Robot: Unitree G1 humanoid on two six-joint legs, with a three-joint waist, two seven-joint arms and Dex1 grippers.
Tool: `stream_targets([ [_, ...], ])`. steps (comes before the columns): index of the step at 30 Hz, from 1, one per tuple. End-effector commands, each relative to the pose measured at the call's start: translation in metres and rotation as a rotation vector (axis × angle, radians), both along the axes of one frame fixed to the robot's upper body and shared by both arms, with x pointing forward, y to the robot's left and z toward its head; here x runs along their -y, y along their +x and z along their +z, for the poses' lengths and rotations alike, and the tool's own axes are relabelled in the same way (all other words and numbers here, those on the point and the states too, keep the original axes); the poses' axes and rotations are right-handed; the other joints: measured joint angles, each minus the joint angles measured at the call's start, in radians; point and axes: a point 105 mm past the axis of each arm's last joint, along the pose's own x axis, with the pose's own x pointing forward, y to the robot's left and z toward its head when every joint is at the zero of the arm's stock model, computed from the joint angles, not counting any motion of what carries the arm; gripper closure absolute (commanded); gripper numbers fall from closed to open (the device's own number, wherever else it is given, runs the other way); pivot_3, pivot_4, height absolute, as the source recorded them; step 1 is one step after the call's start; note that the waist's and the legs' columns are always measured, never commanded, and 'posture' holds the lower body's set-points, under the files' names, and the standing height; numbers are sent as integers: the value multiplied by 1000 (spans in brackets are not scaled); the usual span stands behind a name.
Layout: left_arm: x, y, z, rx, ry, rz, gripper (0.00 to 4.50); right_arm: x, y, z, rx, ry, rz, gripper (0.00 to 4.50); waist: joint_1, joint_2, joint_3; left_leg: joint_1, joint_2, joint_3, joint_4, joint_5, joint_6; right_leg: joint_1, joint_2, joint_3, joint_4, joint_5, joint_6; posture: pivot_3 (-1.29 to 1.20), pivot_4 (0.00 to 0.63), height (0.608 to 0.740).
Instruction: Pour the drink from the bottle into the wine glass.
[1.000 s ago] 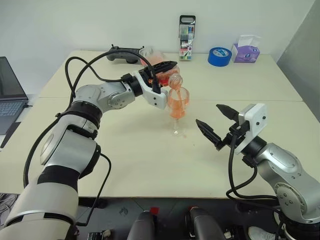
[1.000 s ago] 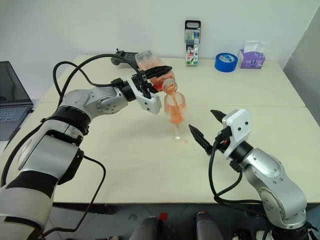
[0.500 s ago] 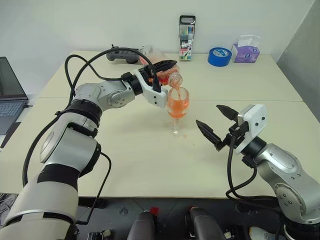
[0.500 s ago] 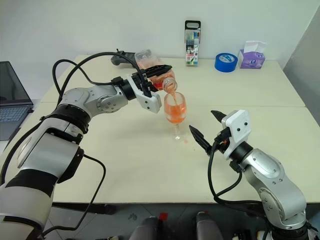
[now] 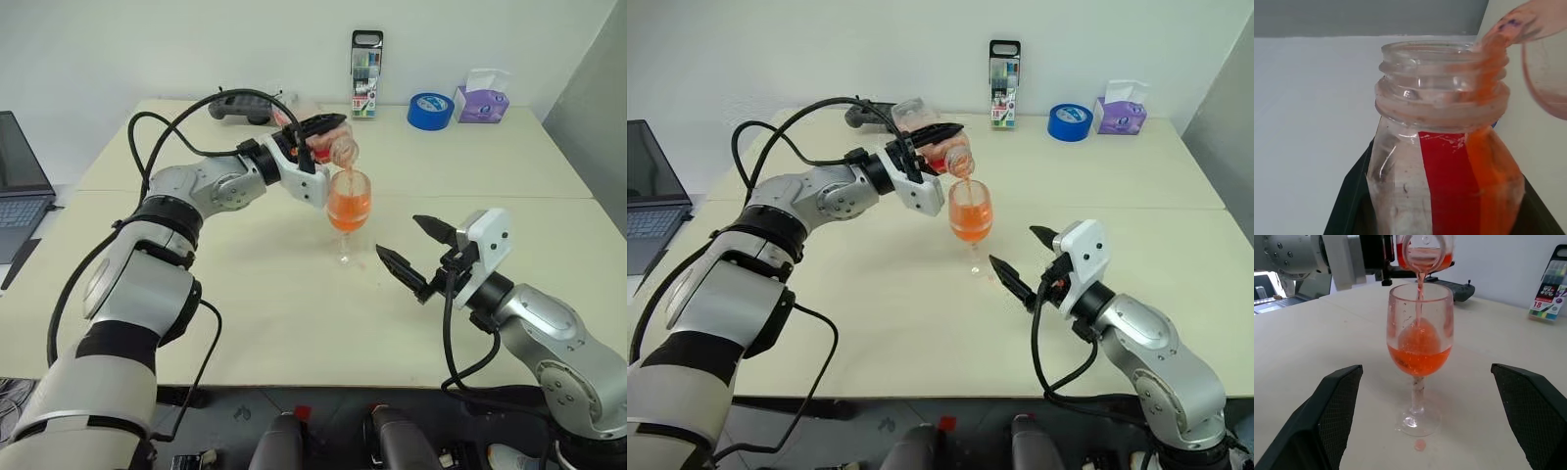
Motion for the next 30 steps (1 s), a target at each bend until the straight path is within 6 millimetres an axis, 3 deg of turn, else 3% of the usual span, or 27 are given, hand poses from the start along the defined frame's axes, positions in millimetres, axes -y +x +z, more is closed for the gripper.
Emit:
stream_targets([
  [1,-13,0,16,-131,-223,-18,2810,-15,-17,32,56,18,148,0,-1,0,0,0,0,1,0,0,0,0,0,1,0,0,0,0,150,740],
  [4,-16,0,13,-217,-274,-40,2810,-15,-18,39,57,-1,173,0,-2,0,0,1,0,0,0,0,0,0,0,0,1,0,0,0,150,740],
  [9,-31,5,28,-459,-612,-128,2810,-15,-3,84,155,-63,166,0,-3,0,0,0,1,0,2,0,0,0,0,0,2,0,0,0,150,740],
  [13,-65,21,29,-630,-924,-90,2811,-30,11,98,159,-135,178,0,-6,0,0,0,1,-1,2,0,0,0,0,0,2,0,0,0,150,740],
  [18,-122,36,-5,-773,-1238,92,2811,-56,29,100,104,-189,192,0,-15,1,-1,1,2,-3,1,0,1,-1,0,0,2,0,0,0,150,740],
  [21,-145,36,-29,-846,-1350,173,2811,-69,42,109,103,-181,185,0,-15,1,-1,0,3,-6,1,0,1,-2,0,-1,2,0,0,0,150,740],
  [24,-150,31,-52,-890,-1331,235,2811,-75,58,112,81,-186,149,0,-14,1,-1,-1,2,-6,1,0,0,-3,-1,0,2,0,0,0,150,740],
  [30,-152,28,-69,-944,-1377,275,2811,-82,66,109,66,-183,156,0,3,0,-1,-2,0,-7,2,1,0,-2,-4,-1,2,0,-1,0,150,740],
])
